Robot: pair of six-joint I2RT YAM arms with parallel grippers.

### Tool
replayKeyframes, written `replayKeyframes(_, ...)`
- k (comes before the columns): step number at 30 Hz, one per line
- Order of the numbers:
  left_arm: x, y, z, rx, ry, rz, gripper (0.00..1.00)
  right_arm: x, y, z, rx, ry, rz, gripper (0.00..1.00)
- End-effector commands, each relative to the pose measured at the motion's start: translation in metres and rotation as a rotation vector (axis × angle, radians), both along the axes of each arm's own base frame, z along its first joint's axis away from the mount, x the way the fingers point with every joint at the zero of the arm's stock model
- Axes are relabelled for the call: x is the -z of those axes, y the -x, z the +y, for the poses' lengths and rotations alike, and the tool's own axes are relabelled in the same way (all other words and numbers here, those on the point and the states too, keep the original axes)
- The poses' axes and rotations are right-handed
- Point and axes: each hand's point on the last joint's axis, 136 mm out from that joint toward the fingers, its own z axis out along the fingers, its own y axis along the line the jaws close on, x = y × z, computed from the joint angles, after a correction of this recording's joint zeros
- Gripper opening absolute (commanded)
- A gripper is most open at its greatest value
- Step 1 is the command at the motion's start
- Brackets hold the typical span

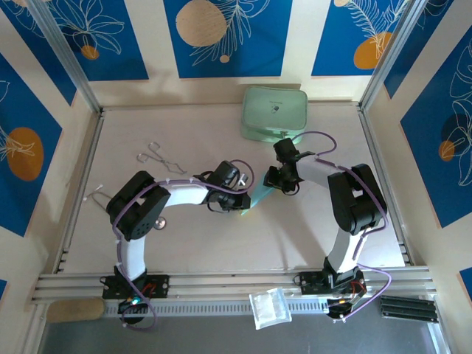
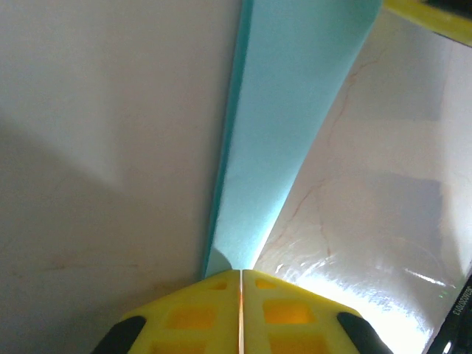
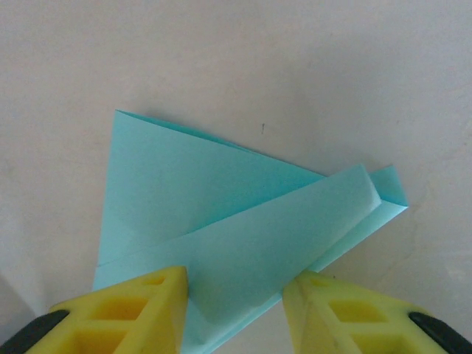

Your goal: Fold a paper plane with a square sheet of paper (pick it up from the middle)

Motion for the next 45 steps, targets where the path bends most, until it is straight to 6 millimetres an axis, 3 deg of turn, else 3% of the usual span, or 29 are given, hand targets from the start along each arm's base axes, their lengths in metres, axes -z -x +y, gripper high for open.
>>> replayKeyframes(1, -0.02, -0.015, -0.016, 0.009, 0.059, -0.038, 0.11, 0.027, 0.02, -0.004, -0.023, 0.022, 0.086, 0.41)
replayKeyframes(9, -0.01, -0.024, -0.026, 0.016, 0.058, -0.025, 0.11, 0.029, 0.021, -0.003, -0.029, 0.018, 0.09, 0.4)
replayKeyframes(23, 0.02, -0.015, -0.014, 0.018, -0.027, 0.031, 0.09, 0.025, 0.022, 0.0, -0.031, -0.01, 0.082, 0.37)
replayKeyframes(26, 0.032, -0.005, -0.006, 0.039, -0.069, 0.053, 0.08, 0.009, 0.017, 0.005, -0.026, -0.057, 0.048, 0.37)
replayKeyframes(32, 0.054, 0.012, 0.012, 0.071, -0.165, 0.082, 0.06, -0.047, 0.008, 0.007, 0.0, -0.133, -0.097, 0.42)
replayKeyframes(34, 0.057, 0.014, 0.013, 0.076, -0.167, 0.089, 0.06, -0.053, 0.012, 0.007, 0.012, -0.151, -0.112, 0.42)
replayKeyframes(38, 0.06, 0.015, 0.01, 0.083, -0.166, 0.092, 0.06, -0.053, 0.022, 0.018, 0.018, -0.223, -0.097, 0.32)
replayKeyframes(45, 0.062, 0.014, 0.01, 0.078, -0.167, 0.095, 0.05, -0.034, 0.025, 0.041, 0.034, -0.267, -0.035, 0.12)
